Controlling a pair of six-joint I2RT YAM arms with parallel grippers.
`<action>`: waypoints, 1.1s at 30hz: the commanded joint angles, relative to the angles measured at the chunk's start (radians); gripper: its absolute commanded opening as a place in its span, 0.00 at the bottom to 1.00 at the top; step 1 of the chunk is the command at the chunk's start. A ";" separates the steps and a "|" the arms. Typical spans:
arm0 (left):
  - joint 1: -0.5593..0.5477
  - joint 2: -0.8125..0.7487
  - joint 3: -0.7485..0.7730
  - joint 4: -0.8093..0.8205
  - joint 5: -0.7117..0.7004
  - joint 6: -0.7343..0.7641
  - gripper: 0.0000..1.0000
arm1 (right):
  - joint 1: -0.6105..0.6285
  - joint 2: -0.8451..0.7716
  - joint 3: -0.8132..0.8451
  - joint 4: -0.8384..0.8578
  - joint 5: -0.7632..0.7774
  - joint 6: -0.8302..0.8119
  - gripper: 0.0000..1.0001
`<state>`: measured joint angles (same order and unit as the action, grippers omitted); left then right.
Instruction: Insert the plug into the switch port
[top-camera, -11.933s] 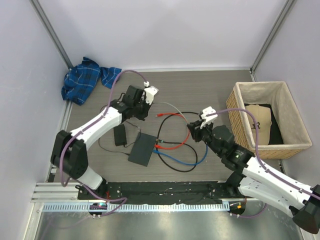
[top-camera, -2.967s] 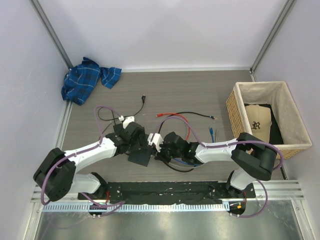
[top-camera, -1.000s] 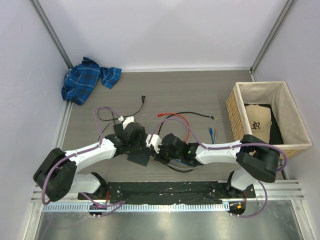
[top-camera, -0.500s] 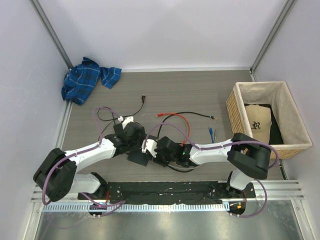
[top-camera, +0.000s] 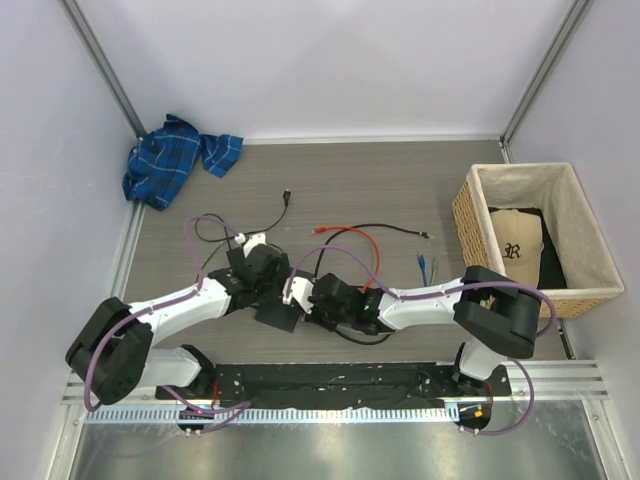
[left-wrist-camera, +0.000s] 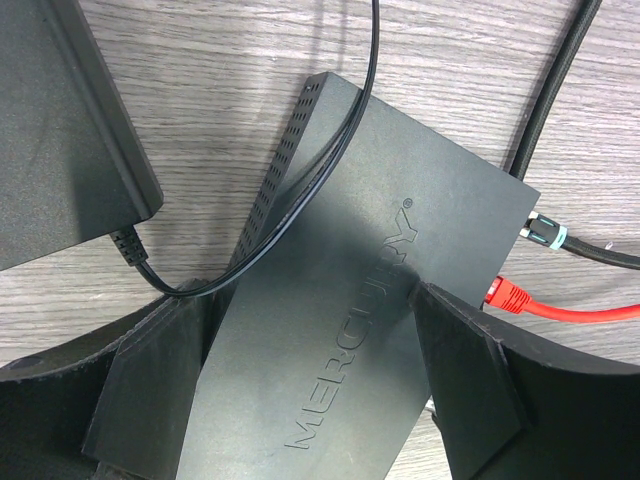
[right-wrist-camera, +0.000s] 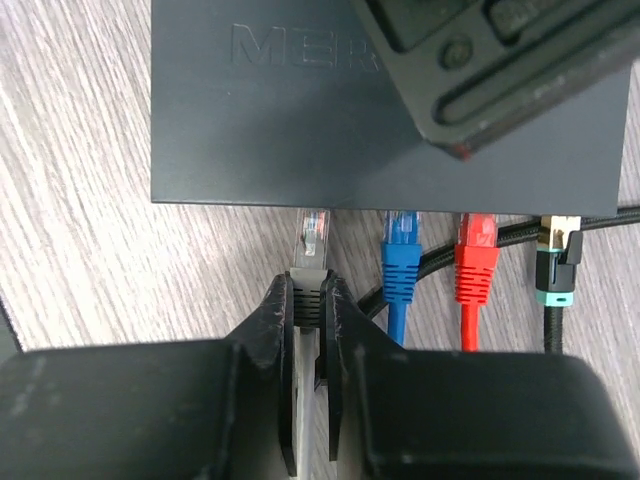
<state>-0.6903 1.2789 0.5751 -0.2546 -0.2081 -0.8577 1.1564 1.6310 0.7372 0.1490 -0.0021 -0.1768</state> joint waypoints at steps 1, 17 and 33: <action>0.011 -0.004 -0.041 -0.003 0.039 -0.015 0.86 | -0.001 -0.060 -0.019 0.072 -0.044 0.045 0.01; 0.037 -0.044 -0.078 0.032 0.076 -0.030 0.86 | -0.060 -0.054 -0.033 0.123 -0.105 0.099 0.01; 0.040 -0.035 -0.077 0.041 0.093 -0.026 0.86 | -0.061 -0.003 0.014 0.080 -0.145 0.089 0.01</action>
<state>-0.6537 1.2312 0.5259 -0.2020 -0.1623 -0.8669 1.0958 1.6146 0.6983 0.2085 -0.1276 -0.0917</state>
